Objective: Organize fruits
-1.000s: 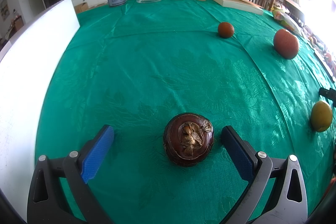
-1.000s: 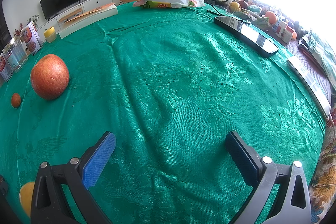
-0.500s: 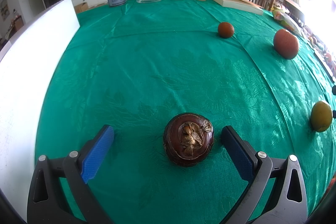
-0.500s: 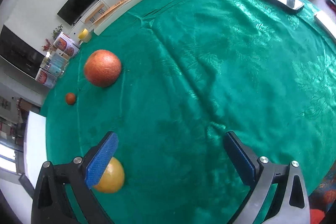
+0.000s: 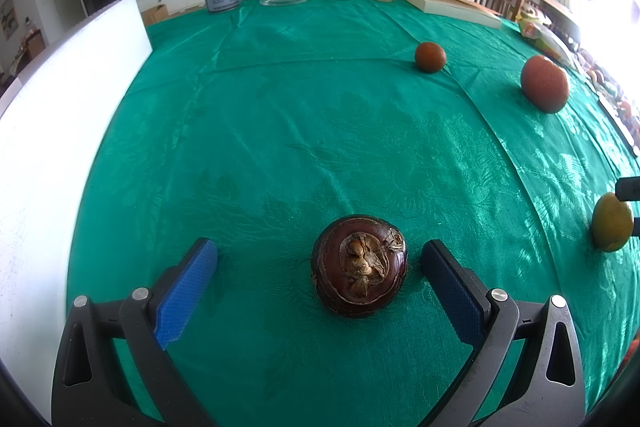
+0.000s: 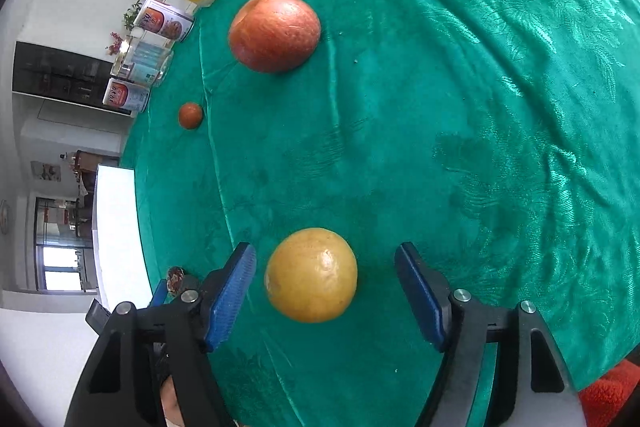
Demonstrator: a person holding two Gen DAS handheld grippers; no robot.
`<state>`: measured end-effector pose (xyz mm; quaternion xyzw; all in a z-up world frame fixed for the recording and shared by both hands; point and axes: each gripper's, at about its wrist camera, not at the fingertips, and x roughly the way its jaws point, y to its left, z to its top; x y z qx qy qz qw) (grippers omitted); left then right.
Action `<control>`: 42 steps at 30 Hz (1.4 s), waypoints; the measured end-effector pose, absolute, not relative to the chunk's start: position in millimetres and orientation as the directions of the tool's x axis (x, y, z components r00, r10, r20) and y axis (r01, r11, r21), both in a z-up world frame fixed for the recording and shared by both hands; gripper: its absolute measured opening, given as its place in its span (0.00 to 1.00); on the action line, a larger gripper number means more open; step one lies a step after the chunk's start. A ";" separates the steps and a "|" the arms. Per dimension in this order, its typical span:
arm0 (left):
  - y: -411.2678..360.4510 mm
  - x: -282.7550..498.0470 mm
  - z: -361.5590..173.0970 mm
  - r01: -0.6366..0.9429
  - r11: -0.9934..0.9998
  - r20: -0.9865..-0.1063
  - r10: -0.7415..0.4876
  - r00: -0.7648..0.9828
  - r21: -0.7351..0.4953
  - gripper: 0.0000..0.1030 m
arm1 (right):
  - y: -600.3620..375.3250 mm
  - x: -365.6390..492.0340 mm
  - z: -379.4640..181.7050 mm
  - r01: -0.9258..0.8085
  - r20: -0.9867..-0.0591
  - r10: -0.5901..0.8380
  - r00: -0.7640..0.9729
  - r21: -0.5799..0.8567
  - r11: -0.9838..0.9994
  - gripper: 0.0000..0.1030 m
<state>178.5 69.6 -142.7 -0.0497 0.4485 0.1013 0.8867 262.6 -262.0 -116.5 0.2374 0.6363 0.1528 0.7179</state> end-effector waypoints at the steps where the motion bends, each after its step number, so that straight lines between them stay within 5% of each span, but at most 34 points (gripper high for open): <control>1: 69.6 178.5 -142.7 -0.224 0.975 -0.805 0.135 0.577 0.003 0.99 | -256.6 262.0 -117.6 0.063 -0.843 0.523 0.126 0.533 0.844 0.52; 5: 69.7 178.5 -142.7 -0.224 0.975 -0.805 0.135 0.577 0.003 0.99 | -230.2 248.1 -99.8 -0.111 -0.898 0.407 0.169 0.393 0.913 0.50; 13: 70.3 178.1 -142.5 -0.222 0.975 -0.805 0.127 0.580 -0.006 0.99 | -168.1 183.4 -101.1 -0.508 -0.830 0.285 0.480 0.002 0.861 0.50; 22: 94.2 163.1 -128.0 -0.077 0.976 -0.825 -0.129 0.550 -0.204 0.97 | -180.3 181.8 -102.7 -0.465 -0.871 0.314 0.377 0.115 0.878 0.49; 26: 74.4 169.3 -119.2 -0.014 0.994 -0.825 -0.079 0.560 -0.104 0.96 | -181.1 187.4 -103.7 -0.444 -0.889 0.316 0.331 0.149 0.884 0.49; 28: 61.8 173.7 -119.1 0.011 0.998 -0.832 -0.052 0.553 -0.055 0.81 | -182.1 188.6 -103.7 -0.435 -0.894 0.316 0.318 0.159 0.886 0.49; 29: 57.6 176.7 -121.8 0.021 0.999 -0.846 -0.043 0.531 -0.037 0.49 | -182.9 189.4 -104.0 -0.428 -0.895 0.319 0.312 0.168 0.888 0.49; 30: 53.6 179.5 -126.3 0.023 1.000 -0.864 -0.030 0.503 -0.021 0.42 | -184.3 189.1 -104.1 -0.420 -0.896 0.322 0.306 0.177 0.890 0.49; 34: 56.0 167.1 -123.1 -0.007 0.998 -0.862 -0.047 0.505 -0.059 0.41 | -187.3 183.4 -98.1 -0.397 -0.899 0.326 0.292 0.196 0.897 0.49; 42: 124.6 59.5 -3.0 -0.022 0.907 -0.699 -0.308 0.645 -0.420 0.41 | -87.9 144.9 -16.1 -0.605 -0.810 0.562 0.168 0.366 0.707 0.49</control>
